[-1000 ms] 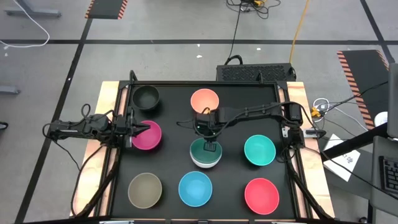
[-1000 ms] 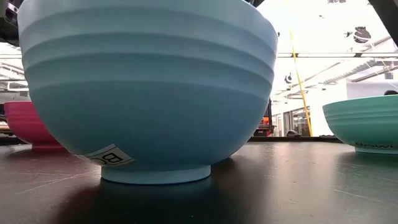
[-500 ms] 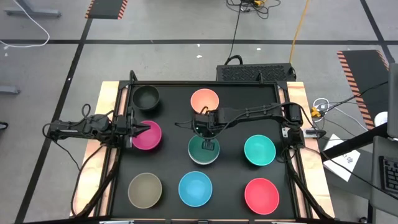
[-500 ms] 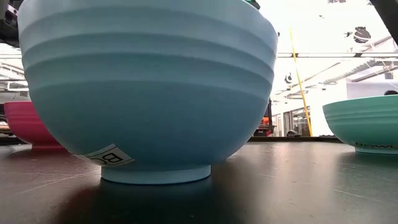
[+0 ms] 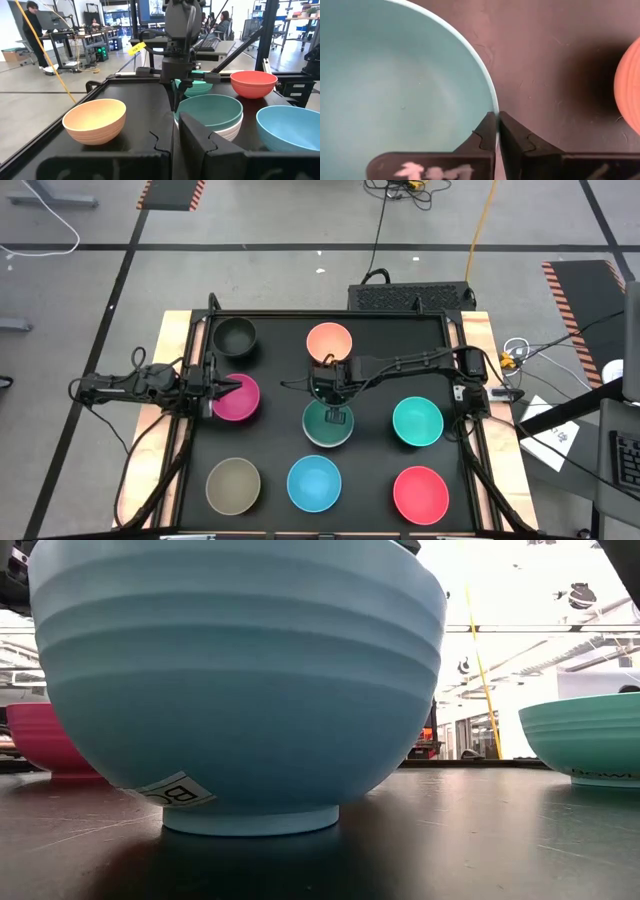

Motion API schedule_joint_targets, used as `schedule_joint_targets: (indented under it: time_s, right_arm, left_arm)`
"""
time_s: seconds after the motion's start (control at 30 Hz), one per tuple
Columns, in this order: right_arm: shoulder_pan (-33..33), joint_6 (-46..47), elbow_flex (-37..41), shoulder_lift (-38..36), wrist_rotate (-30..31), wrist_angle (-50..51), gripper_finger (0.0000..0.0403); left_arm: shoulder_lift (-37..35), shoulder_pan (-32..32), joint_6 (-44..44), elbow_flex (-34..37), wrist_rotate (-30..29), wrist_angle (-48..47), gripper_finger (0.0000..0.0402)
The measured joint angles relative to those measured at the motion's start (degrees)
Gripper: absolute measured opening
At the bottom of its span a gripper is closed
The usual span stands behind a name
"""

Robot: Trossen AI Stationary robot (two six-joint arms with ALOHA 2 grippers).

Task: Nest bowls inside each other
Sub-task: Stack the green bowl on the white bowl, then stack the black bowl on the green bowl

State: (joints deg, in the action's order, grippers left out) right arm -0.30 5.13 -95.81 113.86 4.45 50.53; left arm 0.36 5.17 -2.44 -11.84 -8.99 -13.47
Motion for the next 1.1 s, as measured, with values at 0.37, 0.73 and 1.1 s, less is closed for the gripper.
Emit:
schedule_joint_targets:
  time_s: [0.37, 0.73, 1.1]
  right_arm:
    - [0.0, -0.3, 0.0, -2.5, 1.5, 0.2, 0.0000]
    - [0.1, 0.6, 0.0, -3.4, -1.7, -0.6, 0.0031]
    - [0.1, 0.5, 0.0, -3.4, -0.2, -2.3, 0.0112]
  left_arm:
    - [0.0, 0.0, 0.0, 0.0, 0.0, 0.0, 0.0031]
    - [0.0, 0.0, 0.2, 0.0, 0.0, 0.0, 0.0031]
    - [0.0, 0.0, 0.4, 0.0, 0.1, -0.2, 0.0031]
